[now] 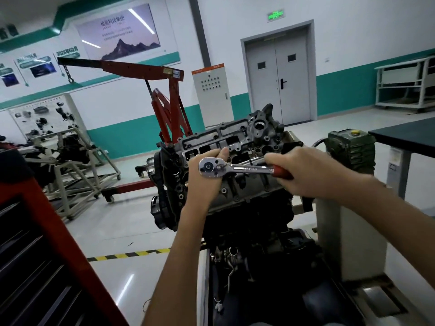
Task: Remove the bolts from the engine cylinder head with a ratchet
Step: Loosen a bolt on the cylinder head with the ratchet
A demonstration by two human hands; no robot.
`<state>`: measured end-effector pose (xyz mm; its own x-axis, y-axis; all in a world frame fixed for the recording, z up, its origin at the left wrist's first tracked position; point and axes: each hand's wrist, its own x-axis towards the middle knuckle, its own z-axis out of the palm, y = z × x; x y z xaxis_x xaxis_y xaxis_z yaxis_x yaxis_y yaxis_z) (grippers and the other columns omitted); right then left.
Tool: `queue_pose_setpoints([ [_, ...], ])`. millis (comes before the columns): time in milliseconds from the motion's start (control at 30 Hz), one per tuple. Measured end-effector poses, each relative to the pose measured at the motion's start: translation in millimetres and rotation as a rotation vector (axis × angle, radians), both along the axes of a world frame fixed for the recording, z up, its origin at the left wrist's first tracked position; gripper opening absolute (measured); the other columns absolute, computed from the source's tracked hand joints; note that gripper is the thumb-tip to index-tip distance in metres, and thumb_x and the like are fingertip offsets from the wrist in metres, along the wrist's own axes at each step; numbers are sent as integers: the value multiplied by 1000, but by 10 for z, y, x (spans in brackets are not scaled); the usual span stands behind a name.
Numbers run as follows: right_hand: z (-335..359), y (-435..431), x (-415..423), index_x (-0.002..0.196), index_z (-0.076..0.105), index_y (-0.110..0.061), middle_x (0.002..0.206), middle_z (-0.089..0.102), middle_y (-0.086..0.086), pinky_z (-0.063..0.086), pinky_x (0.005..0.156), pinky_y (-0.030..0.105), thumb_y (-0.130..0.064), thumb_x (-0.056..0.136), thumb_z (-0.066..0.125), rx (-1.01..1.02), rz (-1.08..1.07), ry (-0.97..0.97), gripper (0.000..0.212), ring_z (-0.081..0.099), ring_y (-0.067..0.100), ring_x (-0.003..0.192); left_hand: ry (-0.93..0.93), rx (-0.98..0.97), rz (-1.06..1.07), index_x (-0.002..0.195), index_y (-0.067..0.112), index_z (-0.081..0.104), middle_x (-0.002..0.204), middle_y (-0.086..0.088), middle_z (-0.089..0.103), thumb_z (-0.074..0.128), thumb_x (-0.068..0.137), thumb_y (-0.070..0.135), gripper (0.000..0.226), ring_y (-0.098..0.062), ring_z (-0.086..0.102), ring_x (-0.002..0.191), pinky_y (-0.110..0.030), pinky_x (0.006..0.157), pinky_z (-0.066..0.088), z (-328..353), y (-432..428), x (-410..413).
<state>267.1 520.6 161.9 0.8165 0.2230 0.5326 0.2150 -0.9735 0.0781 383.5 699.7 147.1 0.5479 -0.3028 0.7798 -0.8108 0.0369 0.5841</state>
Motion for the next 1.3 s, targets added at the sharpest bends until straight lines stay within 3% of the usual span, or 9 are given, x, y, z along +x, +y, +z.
queue_pose_setpoints([
  [200,-1002,846,-116,86,46,-18,54,43,-7,36,43,21,-14,81,61,815,126,27,17,42,6,40,97,-239,38,53,-4,36,47,3,30,53,97,10,50,-8,26,44,-23,47,24,-98,-209,-51],
  [300,-1234,1333,-35,87,45,-16,60,44,3,34,44,19,-15,82,59,1083,209,41,15,38,9,43,50,-247,115,51,6,35,48,5,26,53,97,6,49,-3,23,44,-21,46,22,-59,-269,-65],
  [433,-983,924,-59,96,40,-33,67,49,0,42,47,20,-17,82,57,761,179,128,27,44,8,47,61,-142,63,53,0,40,48,5,30,54,97,10,47,-3,26,43,-21,47,23,-64,-63,54],
  [533,-477,377,-72,90,45,-25,62,52,-8,42,41,16,-11,82,55,403,153,234,19,53,5,44,11,-10,-32,52,-5,39,48,1,32,55,96,10,50,-6,27,44,-21,47,23,-19,94,79],
  [667,129,-25,66,99,52,-20,57,48,-12,45,47,18,-14,84,54,-57,-10,16,17,53,3,49,-46,91,-27,52,2,38,47,11,31,56,97,13,49,-4,25,46,-18,49,23,44,80,43],
  [867,-495,347,-68,81,37,-33,56,47,-11,42,42,16,-12,80,57,382,59,41,29,49,2,43,106,-155,43,51,-2,48,37,13,35,53,97,7,47,-1,30,38,-13,44,25,-24,-83,12],
  [1067,-1117,1216,-32,89,46,-16,58,47,4,38,40,18,-13,82,58,1001,200,101,13,44,10,40,72,-167,153,49,8,40,45,10,30,52,97,9,49,-4,24,43,-20,47,23,-1,-197,-44],
  [1167,-908,879,-57,93,47,-17,60,50,2,40,43,25,-13,79,57,748,164,93,17,49,18,45,67,-107,72,49,19,35,44,12,28,53,98,9,52,-3,23,42,-20,46,21,0,-67,7],
  [1300,-250,210,-17,89,43,-24,59,47,-11,40,39,17,-12,84,52,156,23,121,16,51,3,46,34,69,-24,51,8,39,48,4,32,55,97,10,48,-5,27,44,-19,48,24,55,83,26],
])
